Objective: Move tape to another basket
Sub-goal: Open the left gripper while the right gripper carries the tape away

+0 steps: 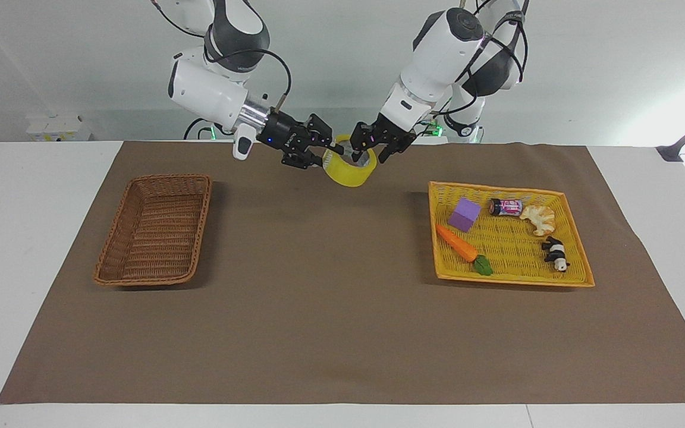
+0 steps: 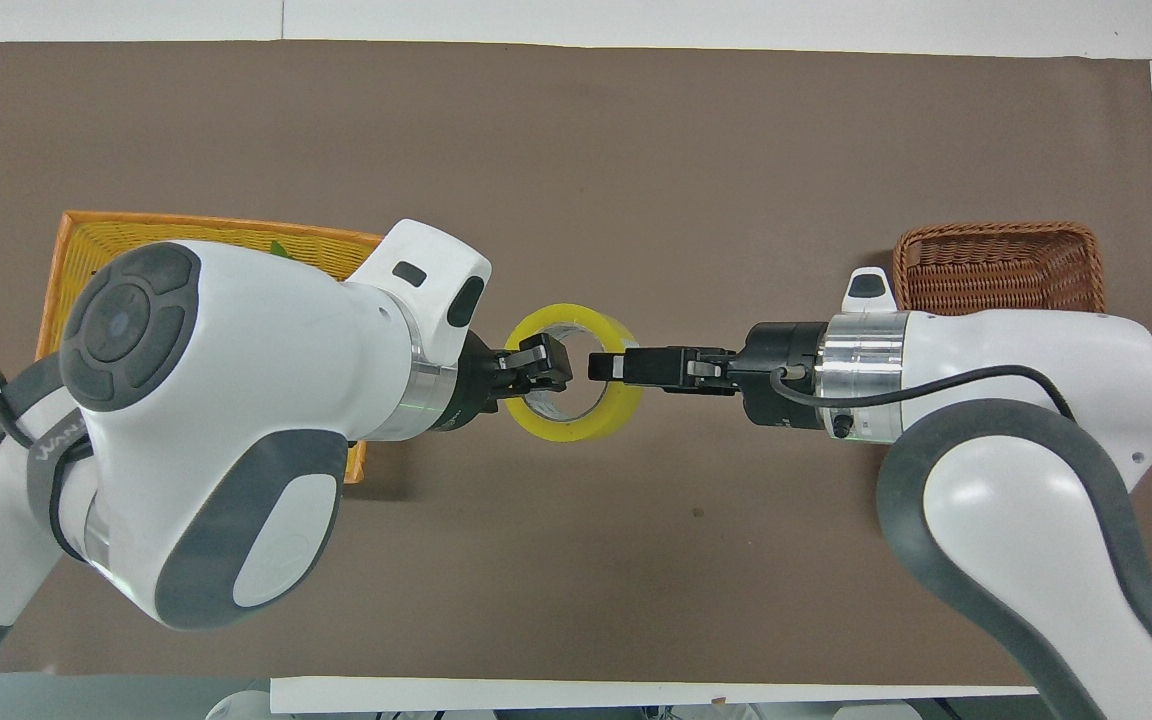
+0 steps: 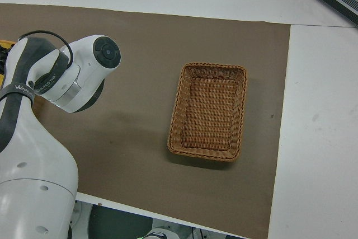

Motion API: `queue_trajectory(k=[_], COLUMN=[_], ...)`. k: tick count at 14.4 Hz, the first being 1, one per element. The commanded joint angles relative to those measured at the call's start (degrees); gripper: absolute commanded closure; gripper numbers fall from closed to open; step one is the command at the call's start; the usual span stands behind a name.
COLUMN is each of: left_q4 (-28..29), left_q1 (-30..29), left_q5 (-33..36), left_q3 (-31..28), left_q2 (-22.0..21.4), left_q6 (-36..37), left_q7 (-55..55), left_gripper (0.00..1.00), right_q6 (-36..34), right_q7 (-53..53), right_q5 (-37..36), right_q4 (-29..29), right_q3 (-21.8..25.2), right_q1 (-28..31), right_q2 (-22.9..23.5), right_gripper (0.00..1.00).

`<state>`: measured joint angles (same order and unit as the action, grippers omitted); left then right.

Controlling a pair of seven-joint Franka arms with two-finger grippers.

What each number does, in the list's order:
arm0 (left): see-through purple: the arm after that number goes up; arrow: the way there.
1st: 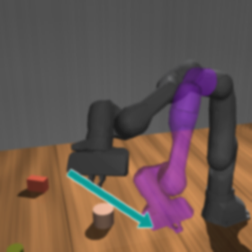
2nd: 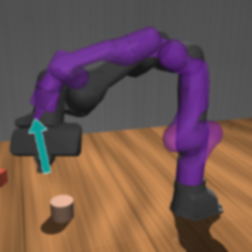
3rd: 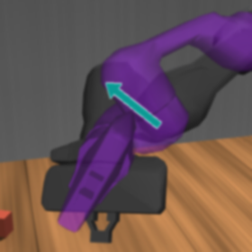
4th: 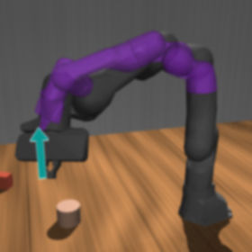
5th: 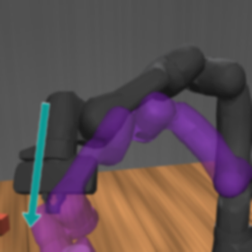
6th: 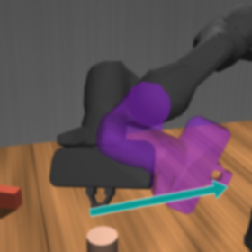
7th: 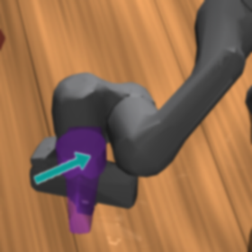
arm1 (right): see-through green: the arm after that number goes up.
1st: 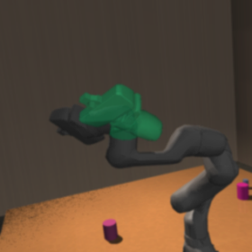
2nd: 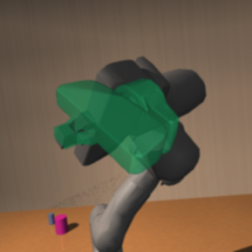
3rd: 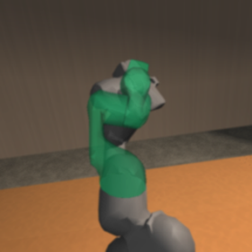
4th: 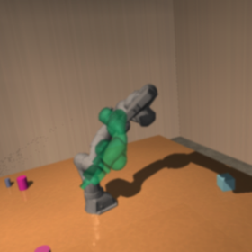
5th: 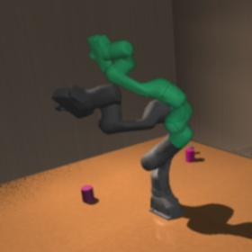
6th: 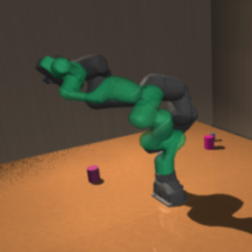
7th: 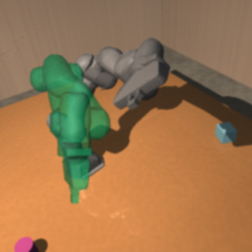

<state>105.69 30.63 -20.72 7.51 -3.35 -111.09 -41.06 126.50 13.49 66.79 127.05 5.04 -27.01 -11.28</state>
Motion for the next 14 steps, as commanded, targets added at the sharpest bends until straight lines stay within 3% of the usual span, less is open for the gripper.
queue_trajectory(k=[1,4,7,10,13,14], left_q4=[-1.89,0.48,0.49,0.66,0.66,0.75], left_q1=[-4.33,-15.56,-29.8,-36.59,-38.72,-39.41], left_q5=[4.79,8.24,9.91,11.05,11.23,11.58], left_q3=[-0.83,-0.83,-0.83,-0.92,-0.92,-1.09], left_q2=[-0.86,-1.57,-1.31,-1.13,-1.13,-1.22], left_q6=[4.91,5.61,6.93,5.71,5.88,6.14], left_q7=[1.15,9.82,25.62,39.63,40.98,40.98], left_gripper=[0.01,0.01,0.01,0.01,0.01,0.01], right_q6=[-2.39,-4.94,-11.86,-21.09,-30.67,-33.92], right_q7=[-0.22,1.44,4.17,6.9,12.85,16.53], right_q5=[1.15,0.45,-1.47,-5.69,-11.93,-13.42], right_q4=[0.3,0.3,0.3,0.13,-0.4,-1.18], right_q3=[0.58,0.67,0.76,0.76,0.76,0.76], right_q1=[1.61,5.82,14.68,26.1,38.31,42.53], right_q2=[-1.29,-1.55,-1.64,-1.82,-0.86,1.41], right_gripper=[1.0,1.0,1.0,1.0,1.0,1.0])
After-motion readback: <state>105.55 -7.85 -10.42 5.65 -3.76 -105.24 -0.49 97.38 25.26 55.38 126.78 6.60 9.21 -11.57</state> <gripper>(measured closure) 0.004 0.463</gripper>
